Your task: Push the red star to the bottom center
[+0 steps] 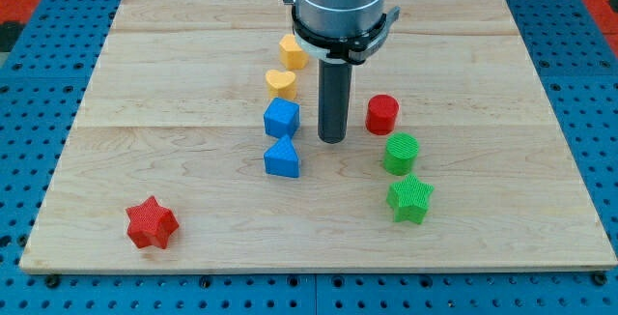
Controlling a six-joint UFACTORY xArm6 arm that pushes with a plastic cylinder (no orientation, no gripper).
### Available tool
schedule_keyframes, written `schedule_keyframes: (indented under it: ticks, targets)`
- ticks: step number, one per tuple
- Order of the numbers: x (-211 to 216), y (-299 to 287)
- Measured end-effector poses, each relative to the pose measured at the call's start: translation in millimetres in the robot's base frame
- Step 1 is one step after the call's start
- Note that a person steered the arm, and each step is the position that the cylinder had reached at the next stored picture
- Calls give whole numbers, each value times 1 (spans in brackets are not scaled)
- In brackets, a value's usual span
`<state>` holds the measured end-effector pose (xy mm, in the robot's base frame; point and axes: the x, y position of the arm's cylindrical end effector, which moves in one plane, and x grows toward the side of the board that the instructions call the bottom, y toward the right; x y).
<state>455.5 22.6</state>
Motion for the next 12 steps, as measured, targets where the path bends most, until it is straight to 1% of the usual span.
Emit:
schedule_keyframes:
  ticks: [1, 2, 3, 4, 6, 7, 8, 9, 10, 11, 12]
  targets:
    - [-25, 2]
    - [-28, 37]
    - [-23, 51]
    - [-3, -19]
    - [125, -39]
    - [157, -104]
    - [155, -207]
    - [107, -237]
    - [74, -235]
    - [87, -232]
    - [96, -212]
